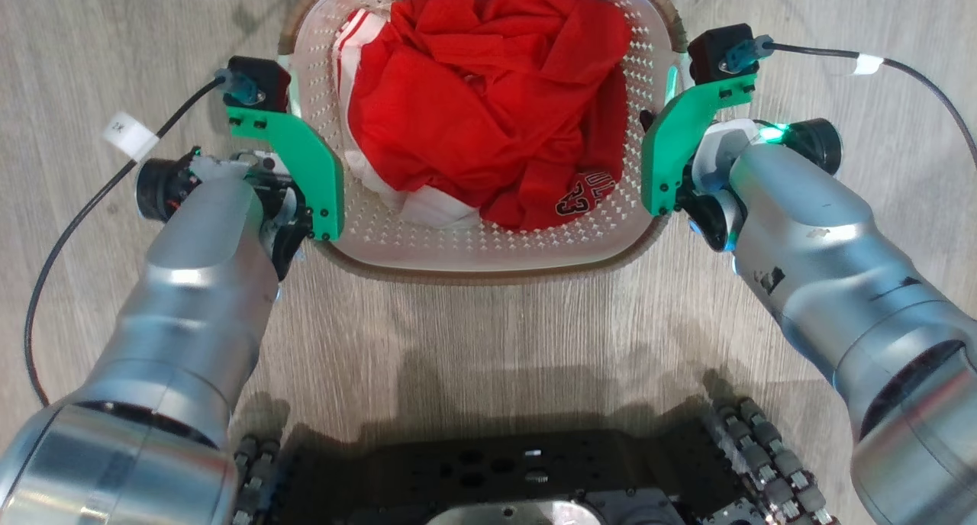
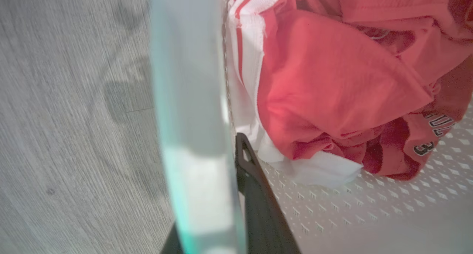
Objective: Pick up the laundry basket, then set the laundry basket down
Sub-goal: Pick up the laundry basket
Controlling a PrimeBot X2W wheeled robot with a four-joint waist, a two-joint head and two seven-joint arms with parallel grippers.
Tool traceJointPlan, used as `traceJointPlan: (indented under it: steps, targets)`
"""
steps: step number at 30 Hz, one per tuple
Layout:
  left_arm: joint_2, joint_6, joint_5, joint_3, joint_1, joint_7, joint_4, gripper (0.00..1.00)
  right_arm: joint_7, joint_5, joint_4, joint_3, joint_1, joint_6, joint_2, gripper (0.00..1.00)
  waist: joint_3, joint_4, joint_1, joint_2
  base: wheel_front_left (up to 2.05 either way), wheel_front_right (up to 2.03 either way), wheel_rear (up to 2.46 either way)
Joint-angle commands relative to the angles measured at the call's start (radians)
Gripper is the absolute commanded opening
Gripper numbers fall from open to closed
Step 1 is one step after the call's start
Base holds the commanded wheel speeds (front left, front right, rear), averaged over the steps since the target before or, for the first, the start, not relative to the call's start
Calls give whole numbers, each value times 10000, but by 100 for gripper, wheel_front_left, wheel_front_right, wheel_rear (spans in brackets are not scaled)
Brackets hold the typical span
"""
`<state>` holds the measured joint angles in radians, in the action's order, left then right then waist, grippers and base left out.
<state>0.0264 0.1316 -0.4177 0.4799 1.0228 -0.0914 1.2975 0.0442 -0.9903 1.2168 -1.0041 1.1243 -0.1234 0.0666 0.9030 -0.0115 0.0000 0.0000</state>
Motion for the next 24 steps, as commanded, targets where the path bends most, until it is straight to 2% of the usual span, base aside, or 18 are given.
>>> traceJointPlan:
  steps: [1,11,24]
  targets:
    - [273,-10,-91,76,-394,-113,-67,0,31,-2,-42,-208,-458,-73,-164,0,-236,-9,0,0,0,0,0]
    - [249,-10,-798,630,-974,-807,-79,0,814,-131,283,-632,-869,-73,-164,0,-1550,150,0,0,0,0,0]
    - [253,-10,-1741,1560,-2235,-1777,-270,0,2126,-644,162,-1129,-2260,-73,-134,0,-4427,431,0,0,0,0,0]
